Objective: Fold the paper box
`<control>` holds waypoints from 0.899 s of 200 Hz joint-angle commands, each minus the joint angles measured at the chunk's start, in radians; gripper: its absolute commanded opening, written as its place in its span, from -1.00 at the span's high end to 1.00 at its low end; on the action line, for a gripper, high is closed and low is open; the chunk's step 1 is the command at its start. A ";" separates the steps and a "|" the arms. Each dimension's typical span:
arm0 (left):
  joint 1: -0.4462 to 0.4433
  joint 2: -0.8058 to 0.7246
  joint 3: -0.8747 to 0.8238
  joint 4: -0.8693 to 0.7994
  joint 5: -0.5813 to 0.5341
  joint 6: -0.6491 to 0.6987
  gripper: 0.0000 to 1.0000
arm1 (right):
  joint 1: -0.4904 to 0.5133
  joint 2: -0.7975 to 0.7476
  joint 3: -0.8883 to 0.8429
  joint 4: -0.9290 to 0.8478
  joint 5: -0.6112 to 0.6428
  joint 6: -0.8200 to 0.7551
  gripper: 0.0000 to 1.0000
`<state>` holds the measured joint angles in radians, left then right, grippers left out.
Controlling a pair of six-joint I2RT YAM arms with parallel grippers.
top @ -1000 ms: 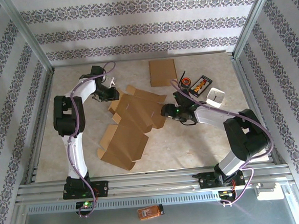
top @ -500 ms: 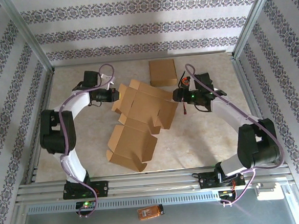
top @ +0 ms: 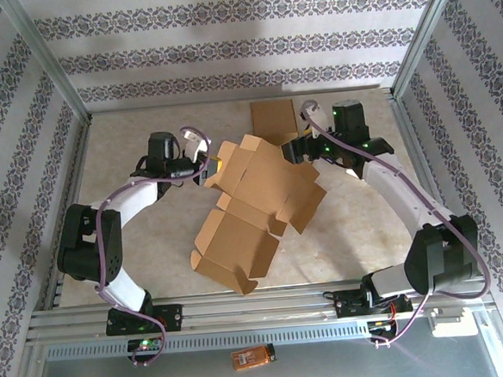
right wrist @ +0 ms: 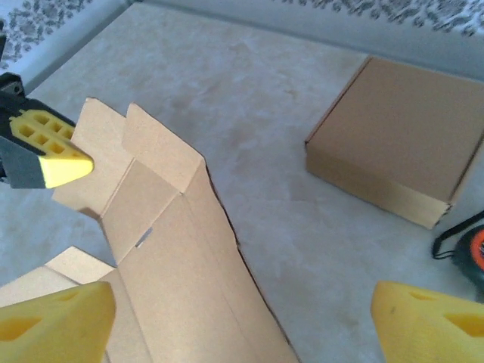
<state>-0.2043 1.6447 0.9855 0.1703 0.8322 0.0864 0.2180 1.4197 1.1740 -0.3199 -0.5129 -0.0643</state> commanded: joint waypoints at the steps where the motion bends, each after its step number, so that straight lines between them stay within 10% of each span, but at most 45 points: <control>1: -0.013 -0.039 -0.003 0.120 0.042 0.029 1.00 | -0.007 0.051 0.032 -0.086 -0.067 -0.080 -0.60; 93: -0.016 -0.053 -0.005 0.104 0.047 0.034 1.00 | -0.005 0.075 -0.049 -0.052 -0.075 -0.028 0.33; 148: -0.021 -0.062 0.004 0.085 0.039 0.036 1.00 | -0.011 0.103 -0.035 -0.060 -0.078 -0.061 0.22; 180: -0.021 -0.067 0.012 0.071 0.023 0.017 0.95 | -0.005 0.089 -0.027 -0.071 -0.040 -0.071 0.58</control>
<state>-0.2108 1.6115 0.9855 0.2249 0.8448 0.0986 0.2176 1.5139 1.1358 -0.3855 -0.5671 -0.1158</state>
